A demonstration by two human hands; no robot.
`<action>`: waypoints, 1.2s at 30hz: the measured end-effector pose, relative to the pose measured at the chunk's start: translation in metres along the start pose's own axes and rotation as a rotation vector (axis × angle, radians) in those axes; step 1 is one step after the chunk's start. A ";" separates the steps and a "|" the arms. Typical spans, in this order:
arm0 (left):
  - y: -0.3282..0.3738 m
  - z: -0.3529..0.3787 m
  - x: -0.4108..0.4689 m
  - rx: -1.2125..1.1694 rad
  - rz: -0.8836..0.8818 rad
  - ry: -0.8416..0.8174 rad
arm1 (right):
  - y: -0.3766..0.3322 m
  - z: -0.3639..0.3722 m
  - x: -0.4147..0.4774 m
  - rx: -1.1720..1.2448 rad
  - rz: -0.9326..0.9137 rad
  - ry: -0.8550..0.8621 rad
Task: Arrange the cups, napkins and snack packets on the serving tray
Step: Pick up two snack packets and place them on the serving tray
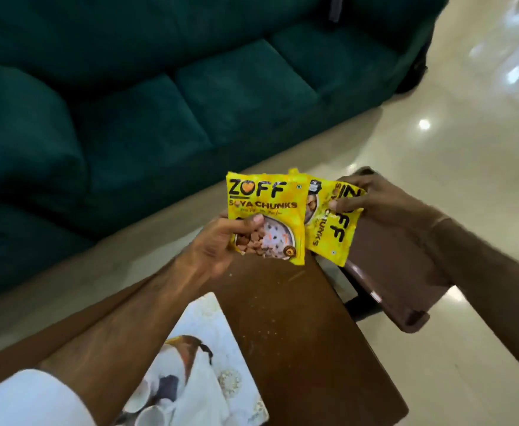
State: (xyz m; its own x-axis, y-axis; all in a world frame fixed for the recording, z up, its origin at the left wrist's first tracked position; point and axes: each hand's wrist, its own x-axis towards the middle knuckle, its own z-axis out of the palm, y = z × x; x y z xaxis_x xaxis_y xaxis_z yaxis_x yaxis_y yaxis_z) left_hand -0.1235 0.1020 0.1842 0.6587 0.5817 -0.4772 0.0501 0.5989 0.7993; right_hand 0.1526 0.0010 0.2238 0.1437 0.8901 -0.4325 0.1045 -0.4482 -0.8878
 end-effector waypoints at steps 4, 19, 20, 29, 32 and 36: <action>0.070 -0.027 -0.071 -0.072 0.048 -0.107 | -0.097 0.056 -0.003 -0.104 -0.031 -0.197; 0.212 -0.073 -0.315 -0.457 0.564 0.122 | -0.312 0.270 -0.115 0.492 -0.256 -0.502; 0.213 -0.074 -0.328 -0.464 0.586 0.141 | -0.312 0.288 -0.121 0.506 -0.244 -0.535; 0.198 -0.106 -0.406 -0.404 0.668 0.208 | -0.312 0.389 -0.152 0.697 -0.187 -0.450; 0.184 -0.130 -0.417 -0.385 0.591 0.242 | -0.302 0.402 -0.146 0.682 -0.144 -0.384; 0.150 -0.164 -0.419 -0.406 0.494 0.342 | -0.270 0.406 -0.132 0.551 -0.080 -0.231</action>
State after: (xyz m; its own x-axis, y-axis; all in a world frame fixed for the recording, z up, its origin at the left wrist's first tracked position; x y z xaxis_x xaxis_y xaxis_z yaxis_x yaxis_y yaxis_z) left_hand -0.5152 0.0381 0.4440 0.2569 0.9372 -0.2360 -0.5194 0.3398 0.7840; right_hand -0.2945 0.0377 0.4568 -0.0678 0.9417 -0.3295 -0.4278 -0.3258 -0.8431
